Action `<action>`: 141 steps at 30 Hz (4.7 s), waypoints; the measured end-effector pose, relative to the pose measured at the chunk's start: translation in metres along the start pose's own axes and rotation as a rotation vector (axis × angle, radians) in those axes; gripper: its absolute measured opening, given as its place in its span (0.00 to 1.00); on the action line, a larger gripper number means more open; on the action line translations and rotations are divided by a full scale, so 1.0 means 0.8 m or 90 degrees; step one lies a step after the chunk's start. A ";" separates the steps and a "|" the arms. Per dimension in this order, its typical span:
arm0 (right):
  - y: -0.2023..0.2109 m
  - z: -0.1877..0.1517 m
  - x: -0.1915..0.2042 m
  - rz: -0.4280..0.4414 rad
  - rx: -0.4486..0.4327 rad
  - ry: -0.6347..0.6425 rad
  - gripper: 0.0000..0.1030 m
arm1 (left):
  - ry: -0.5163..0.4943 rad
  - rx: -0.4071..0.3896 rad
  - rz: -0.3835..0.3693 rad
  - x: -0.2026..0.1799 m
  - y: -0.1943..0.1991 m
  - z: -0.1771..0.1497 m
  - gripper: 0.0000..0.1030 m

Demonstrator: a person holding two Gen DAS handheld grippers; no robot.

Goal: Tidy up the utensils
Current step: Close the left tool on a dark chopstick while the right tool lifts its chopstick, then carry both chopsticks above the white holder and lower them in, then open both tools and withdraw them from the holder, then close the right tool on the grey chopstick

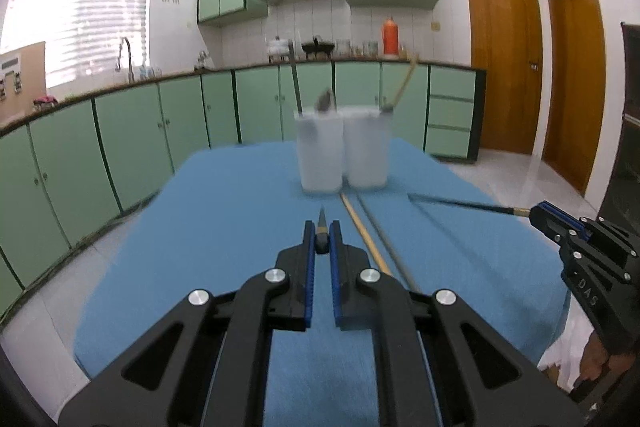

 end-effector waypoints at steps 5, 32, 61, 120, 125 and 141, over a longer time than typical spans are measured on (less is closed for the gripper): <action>0.007 0.044 -0.018 0.022 -0.025 -0.011 0.06 | 0.005 -0.043 -0.017 -0.003 0.014 0.045 0.06; -0.041 0.229 -0.042 0.139 -0.055 -0.023 0.06 | 0.047 -0.085 -0.101 -0.017 -0.012 0.190 0.06; -0.178 0.391 -0.061 0.110 -0.140 -0.024 0.06 | 0.047 -0.245 -0.100 -0.077 -0.130 0.380 0.06; -0.183 0.227 -0.076 0.014 -0.058 -0.070 0.65 | 0.051 -0.104 -0.059 -0.005 -0.180 0.237 0.73; -0.149 0.192 -0.053 0.015 -0.046 -0.049 0.70 | 0.038 -0.086 -0.052 -0.002 -0.151 0.195 0.82; -0.095 0.048 0.025 0.009 0.048 -0.033 0.74 | 0.036 0.016 0.003 0.039 -0.101 0.043 0.88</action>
Point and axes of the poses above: each gripper's, at about its wrist camera, not at the fingertips, and y roughly against the way its jaws point, x to its left, z to its top, the point moved 8 cm from there along -y, roughly the way its jaws point, and after that the axes turned 13 degrees about y, right-handed, at the moved point
